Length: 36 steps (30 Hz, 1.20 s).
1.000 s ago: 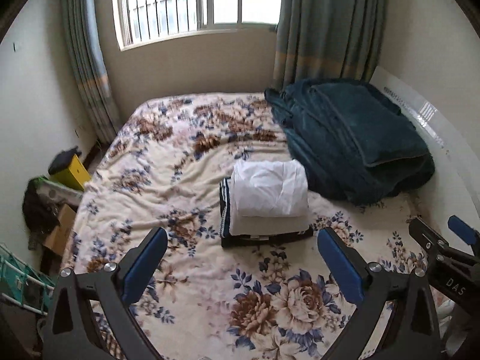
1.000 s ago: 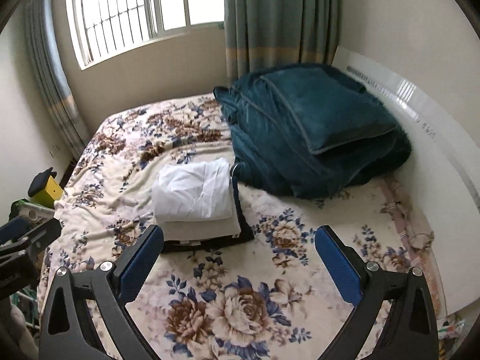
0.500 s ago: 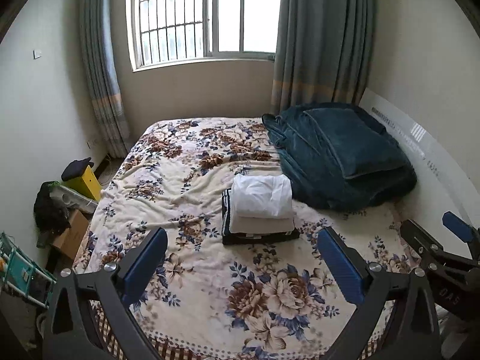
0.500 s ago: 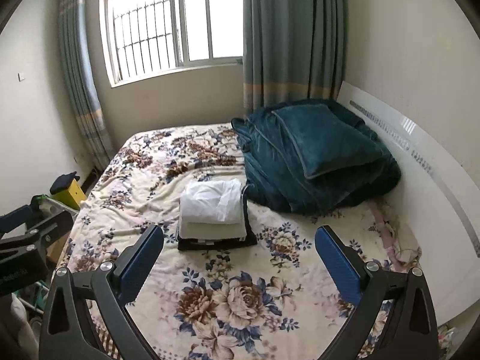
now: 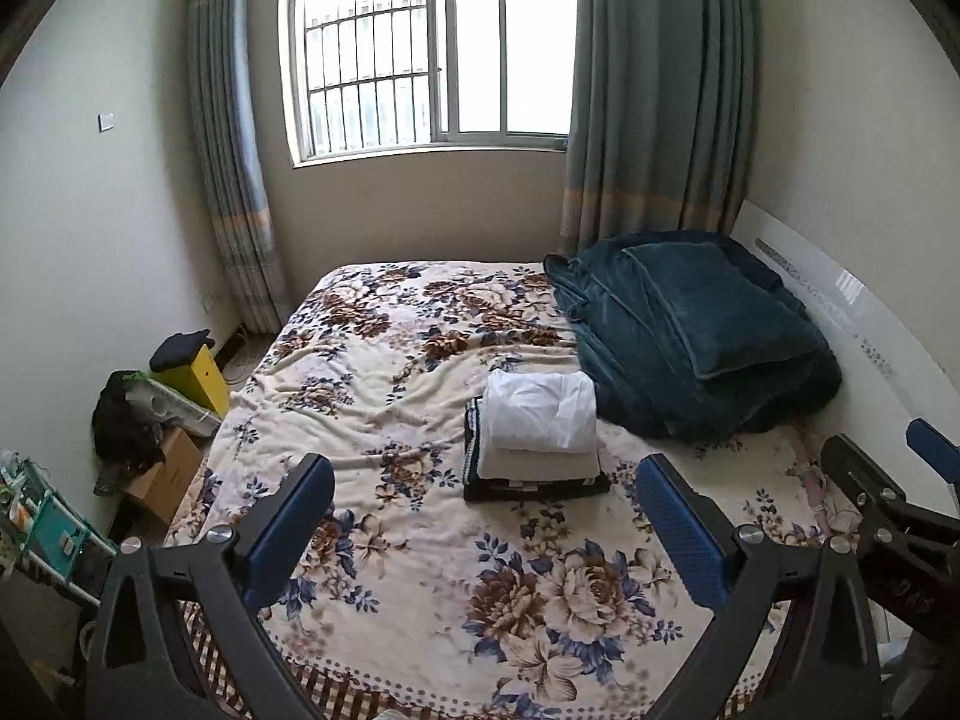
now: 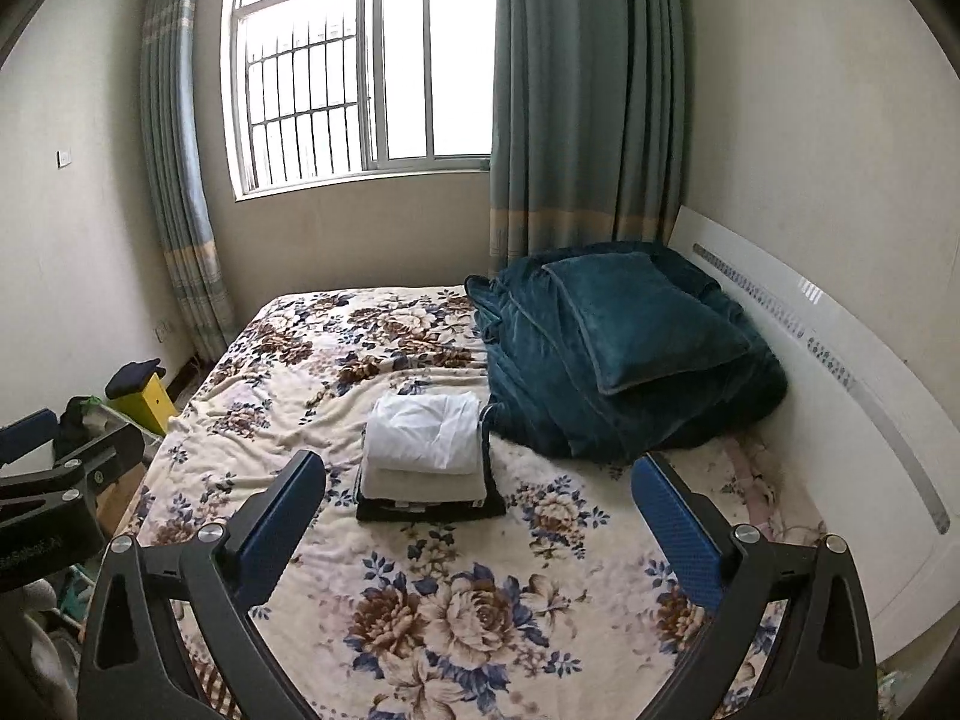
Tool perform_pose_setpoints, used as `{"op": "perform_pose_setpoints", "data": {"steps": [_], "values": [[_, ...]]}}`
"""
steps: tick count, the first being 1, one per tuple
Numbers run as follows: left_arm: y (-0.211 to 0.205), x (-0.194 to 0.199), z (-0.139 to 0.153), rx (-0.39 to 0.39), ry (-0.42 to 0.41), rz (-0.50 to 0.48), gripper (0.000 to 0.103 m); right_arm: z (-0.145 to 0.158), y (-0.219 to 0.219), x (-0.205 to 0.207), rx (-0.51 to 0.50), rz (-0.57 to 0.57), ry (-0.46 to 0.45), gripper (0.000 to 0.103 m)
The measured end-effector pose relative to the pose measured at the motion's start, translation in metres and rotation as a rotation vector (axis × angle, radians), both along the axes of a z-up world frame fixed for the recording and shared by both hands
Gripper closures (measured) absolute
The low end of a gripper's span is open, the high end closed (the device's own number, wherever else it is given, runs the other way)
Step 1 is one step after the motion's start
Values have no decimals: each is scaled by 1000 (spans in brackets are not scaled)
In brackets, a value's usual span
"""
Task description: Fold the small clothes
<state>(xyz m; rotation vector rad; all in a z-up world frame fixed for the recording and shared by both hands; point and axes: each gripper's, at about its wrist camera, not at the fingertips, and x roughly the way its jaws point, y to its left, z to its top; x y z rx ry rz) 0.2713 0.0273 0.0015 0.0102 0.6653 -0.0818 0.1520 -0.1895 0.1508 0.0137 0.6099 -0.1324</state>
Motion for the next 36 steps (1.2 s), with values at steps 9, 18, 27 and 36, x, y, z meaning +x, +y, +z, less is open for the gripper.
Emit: {"op": "perform_pose_setpoints", "data": {"steps": [9, 18, 27, 36], "values": [[3, -6, -3, 10, 10, 23, 0, -8, -5, 8, 12, -2, 16, 0], [5, -4, 1, 11, 5, 24, 0, -6, -2, 9, 12, 4, 7, 0], [6, 1, 2, 11, 2, 21, 0, -4, -1, 11, 8, 6, 1, 0], [8, 4, 2, 19, 10, 32, 0, -4, -1, 18, 9, 13, 10, 0]]}}
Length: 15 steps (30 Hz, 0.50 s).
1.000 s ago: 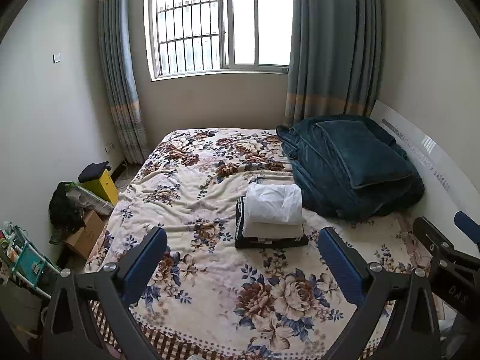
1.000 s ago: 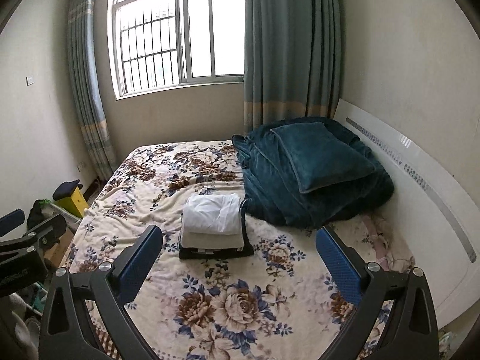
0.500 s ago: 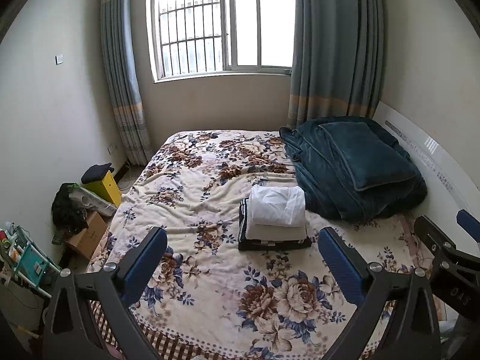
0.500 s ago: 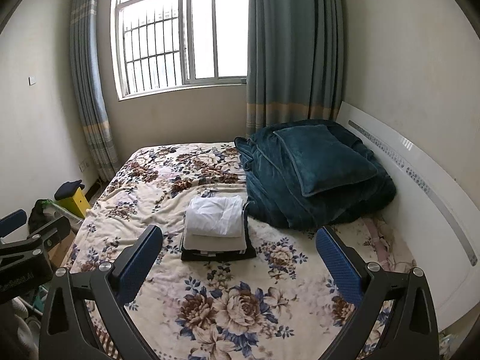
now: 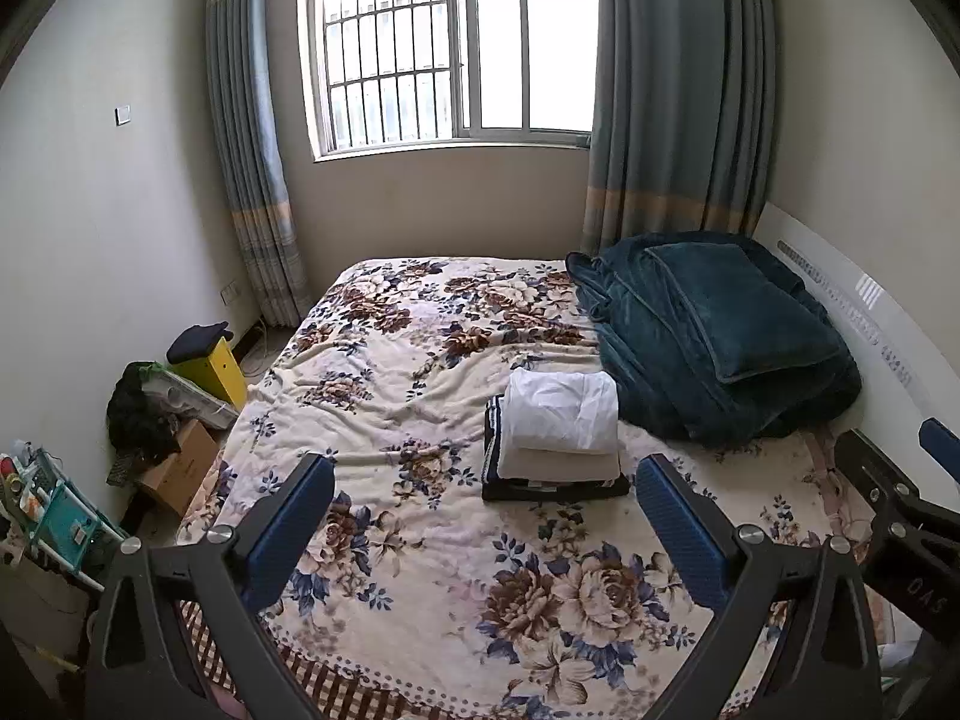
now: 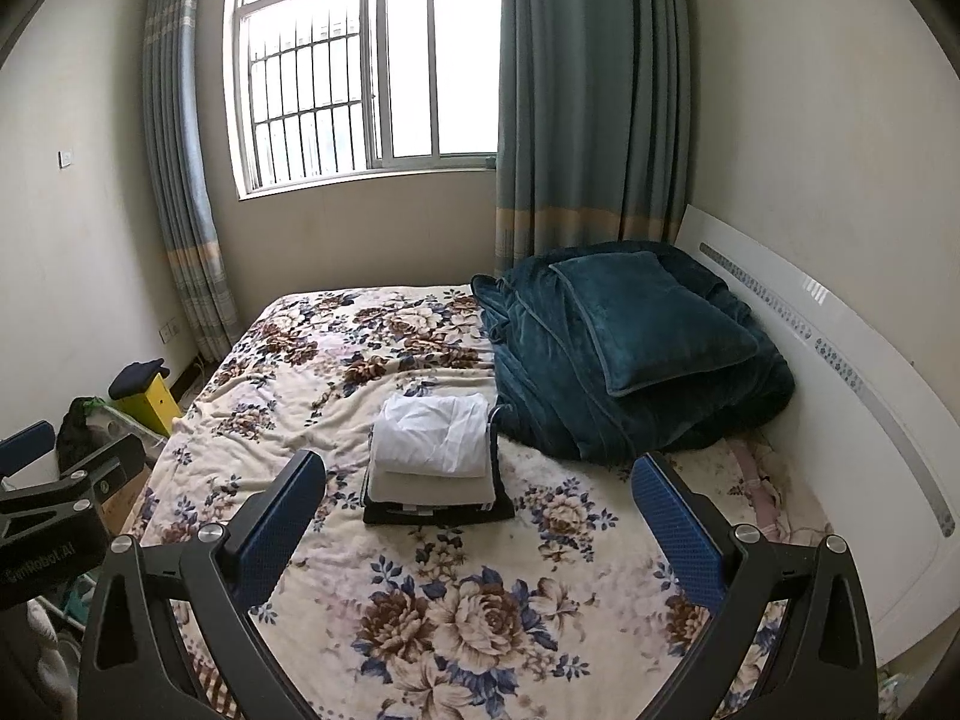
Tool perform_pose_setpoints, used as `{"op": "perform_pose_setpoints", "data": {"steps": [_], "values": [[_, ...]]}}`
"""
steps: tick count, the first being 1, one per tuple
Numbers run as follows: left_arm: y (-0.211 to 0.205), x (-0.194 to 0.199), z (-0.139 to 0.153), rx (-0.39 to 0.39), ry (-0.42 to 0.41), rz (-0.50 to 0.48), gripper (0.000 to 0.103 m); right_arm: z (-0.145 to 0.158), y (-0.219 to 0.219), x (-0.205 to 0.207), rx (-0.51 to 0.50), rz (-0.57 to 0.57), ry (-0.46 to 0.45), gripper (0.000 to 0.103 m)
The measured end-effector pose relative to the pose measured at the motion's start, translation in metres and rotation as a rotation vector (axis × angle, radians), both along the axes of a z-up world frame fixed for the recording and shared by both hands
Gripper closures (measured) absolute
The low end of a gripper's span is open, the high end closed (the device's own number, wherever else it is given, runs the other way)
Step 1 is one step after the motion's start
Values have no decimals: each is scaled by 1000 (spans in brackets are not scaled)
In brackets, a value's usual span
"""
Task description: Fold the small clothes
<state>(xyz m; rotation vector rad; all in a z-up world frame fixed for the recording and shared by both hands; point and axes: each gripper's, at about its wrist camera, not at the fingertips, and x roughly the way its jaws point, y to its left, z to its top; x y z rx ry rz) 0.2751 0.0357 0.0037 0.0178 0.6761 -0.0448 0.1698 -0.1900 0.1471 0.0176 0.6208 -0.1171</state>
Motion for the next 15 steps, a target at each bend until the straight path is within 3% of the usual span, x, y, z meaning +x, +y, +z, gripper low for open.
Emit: {"op": "perform_pose_setpoints", "data": {"steps": [15], "values": [[2, -1, -3, 6, 20, 24, 0, -9, 4, 8, -6, 9, 18, 0]]}}
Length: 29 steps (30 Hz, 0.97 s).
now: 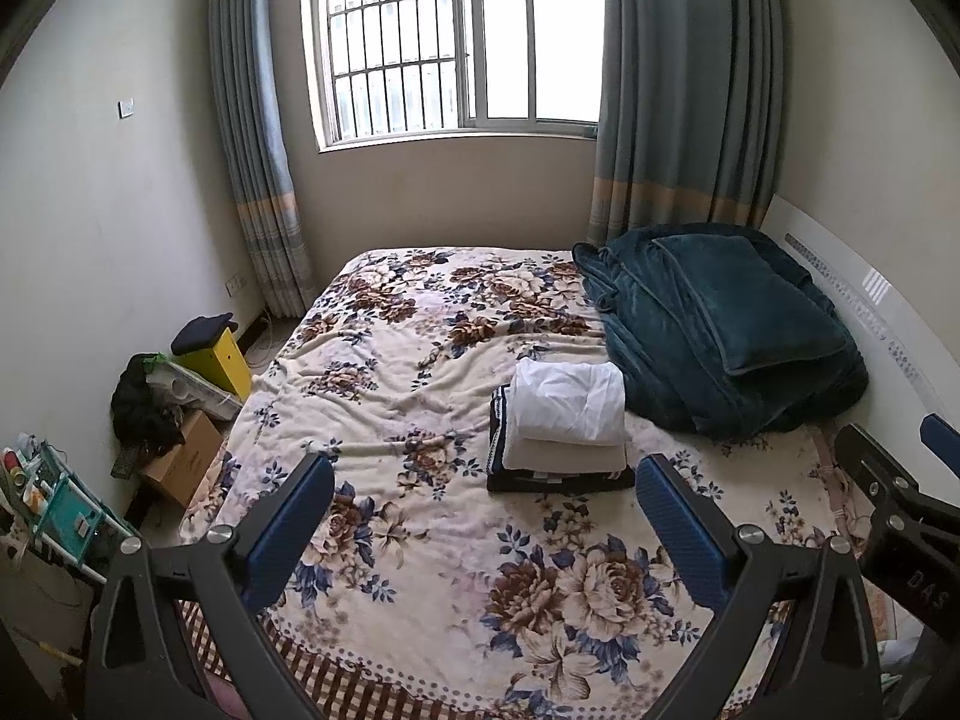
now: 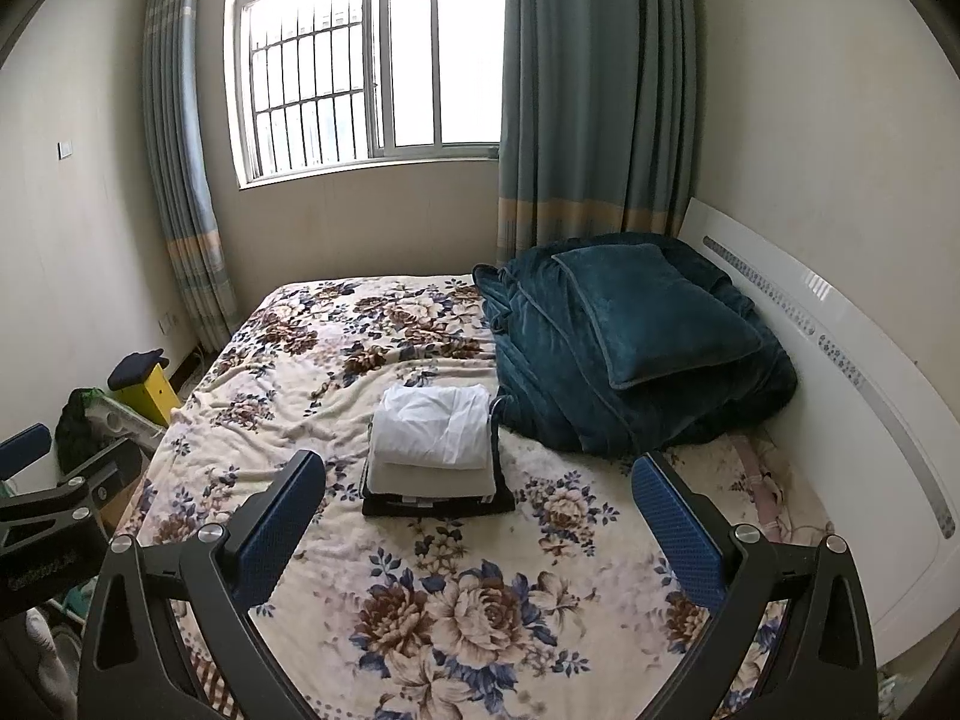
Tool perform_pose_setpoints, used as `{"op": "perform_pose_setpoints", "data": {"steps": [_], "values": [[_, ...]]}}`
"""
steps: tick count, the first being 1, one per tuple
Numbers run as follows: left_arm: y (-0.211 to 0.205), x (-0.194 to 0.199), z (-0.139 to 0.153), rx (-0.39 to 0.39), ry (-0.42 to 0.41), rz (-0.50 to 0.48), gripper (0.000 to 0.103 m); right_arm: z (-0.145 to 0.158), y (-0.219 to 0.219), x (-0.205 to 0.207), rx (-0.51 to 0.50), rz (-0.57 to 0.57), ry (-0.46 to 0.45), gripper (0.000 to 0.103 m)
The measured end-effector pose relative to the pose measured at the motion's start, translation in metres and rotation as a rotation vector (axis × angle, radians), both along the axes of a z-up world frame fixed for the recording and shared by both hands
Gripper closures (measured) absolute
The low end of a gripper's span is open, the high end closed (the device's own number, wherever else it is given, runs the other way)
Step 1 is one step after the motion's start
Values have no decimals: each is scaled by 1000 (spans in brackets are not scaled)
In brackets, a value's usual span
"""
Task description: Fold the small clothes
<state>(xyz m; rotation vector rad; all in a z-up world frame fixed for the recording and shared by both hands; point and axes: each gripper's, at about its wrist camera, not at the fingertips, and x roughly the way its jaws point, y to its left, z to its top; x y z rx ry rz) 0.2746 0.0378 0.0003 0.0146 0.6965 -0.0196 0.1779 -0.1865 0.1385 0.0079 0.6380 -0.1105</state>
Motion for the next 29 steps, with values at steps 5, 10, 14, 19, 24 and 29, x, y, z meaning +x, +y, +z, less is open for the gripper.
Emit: {"op": "perform_pose_setpoints", "data": {"steps": [5, 10, 14, 19, 24, 29], "values": [[-1, 0, -2, 4, -3, 4, 0, -1, 1, 1, 0, 0, 2, 0], [0, -1, -3, 6, 0, 10, 0, -5, 2, 2, 0, 7, 6, 0], [2, -3, -3, 7, 0, 15, 0, -8, 1, 3, 1, 12, 9, 0], [3, -4, -3, 6, -1, 17, 0, -10, 1, 3, 2, 17, 12, 0], [4, -4, -3, 4, 0, 16, 0, -13, 1, 1, 4, 19, 12, 0], [5, -5, 0, 0, -6, 11, 0, -13, 0, 1, 4, 22, 13, 0]]}}
